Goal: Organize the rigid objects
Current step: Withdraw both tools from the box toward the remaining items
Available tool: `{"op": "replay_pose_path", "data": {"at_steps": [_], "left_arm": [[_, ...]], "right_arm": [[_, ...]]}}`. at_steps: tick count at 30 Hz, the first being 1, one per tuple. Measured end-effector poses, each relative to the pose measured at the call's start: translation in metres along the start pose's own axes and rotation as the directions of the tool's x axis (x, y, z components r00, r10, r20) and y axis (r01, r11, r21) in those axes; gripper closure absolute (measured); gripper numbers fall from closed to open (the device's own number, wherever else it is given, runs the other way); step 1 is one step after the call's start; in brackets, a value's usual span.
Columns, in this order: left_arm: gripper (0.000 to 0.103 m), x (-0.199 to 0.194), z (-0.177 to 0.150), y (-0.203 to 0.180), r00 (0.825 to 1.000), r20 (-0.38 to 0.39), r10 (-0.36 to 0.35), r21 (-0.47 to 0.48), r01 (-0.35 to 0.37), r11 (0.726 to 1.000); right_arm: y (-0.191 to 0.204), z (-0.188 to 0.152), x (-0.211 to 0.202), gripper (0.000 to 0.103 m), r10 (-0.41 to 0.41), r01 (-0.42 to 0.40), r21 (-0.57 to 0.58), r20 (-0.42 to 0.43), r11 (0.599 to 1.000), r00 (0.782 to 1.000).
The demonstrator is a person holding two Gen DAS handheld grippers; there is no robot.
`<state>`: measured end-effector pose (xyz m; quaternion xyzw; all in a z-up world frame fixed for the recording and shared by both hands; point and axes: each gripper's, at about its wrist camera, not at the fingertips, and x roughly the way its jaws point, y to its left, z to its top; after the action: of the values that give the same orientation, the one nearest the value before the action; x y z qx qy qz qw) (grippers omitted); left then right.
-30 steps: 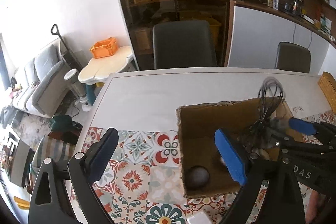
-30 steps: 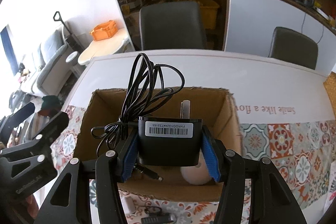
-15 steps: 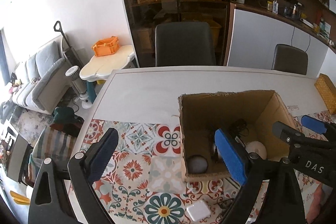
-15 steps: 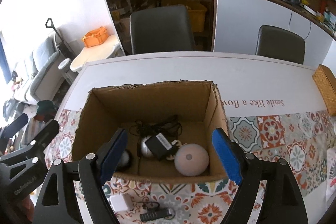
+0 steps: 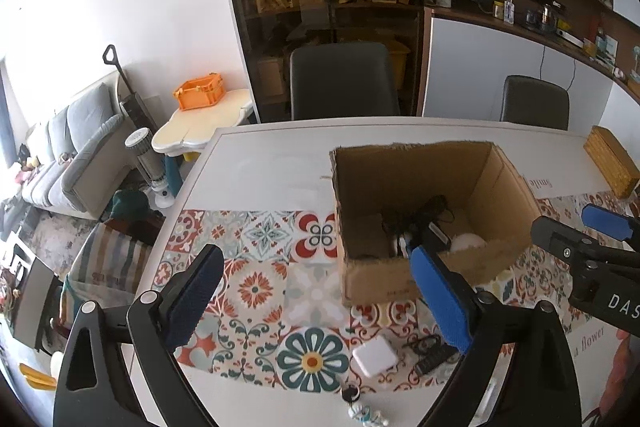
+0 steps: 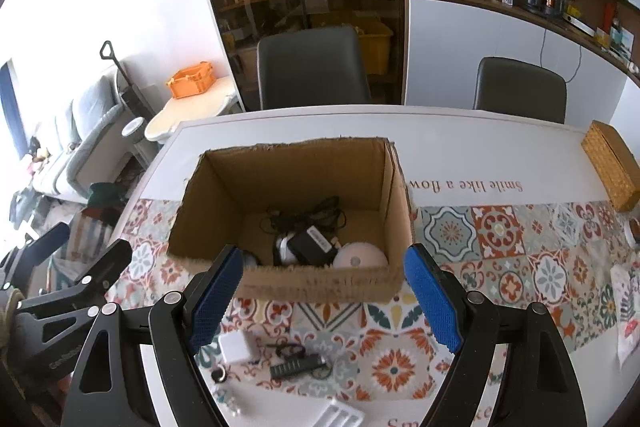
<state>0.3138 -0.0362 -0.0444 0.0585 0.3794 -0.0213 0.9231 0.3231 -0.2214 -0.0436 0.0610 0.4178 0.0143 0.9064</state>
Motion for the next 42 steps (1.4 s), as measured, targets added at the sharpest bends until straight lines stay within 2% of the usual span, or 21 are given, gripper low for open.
{"op": "replay_pose_path", "data": {"at_steps": [11,25,42], "left_arm": [[0.007,-0.012,-0.036,-0.008,0.999,-0.039,-0.016,-0.01,0.016,1.0],[0.007,0.007,-0.089,0.001,0.984,-0.175,0.011,-0.073,-0.024,0.997],[0.007,0.034,-0.134,0.008,0.951,-0.303,0.067,-0.098,-0.101,0.99]], "right_arm": [[-0.009,-0.034,-0.013,0.02,-0.001,0.001,0.001,-0.039,1.0,0.999],[-0.004,-0.072,0.008,0.02,0.017,-0.023,-0.042,-0.148,0.999,0.989],[0.017,-0.112,0.064,0.02,0.054,-0.098,-0.122,-0.322,0.988,0.945]]}}
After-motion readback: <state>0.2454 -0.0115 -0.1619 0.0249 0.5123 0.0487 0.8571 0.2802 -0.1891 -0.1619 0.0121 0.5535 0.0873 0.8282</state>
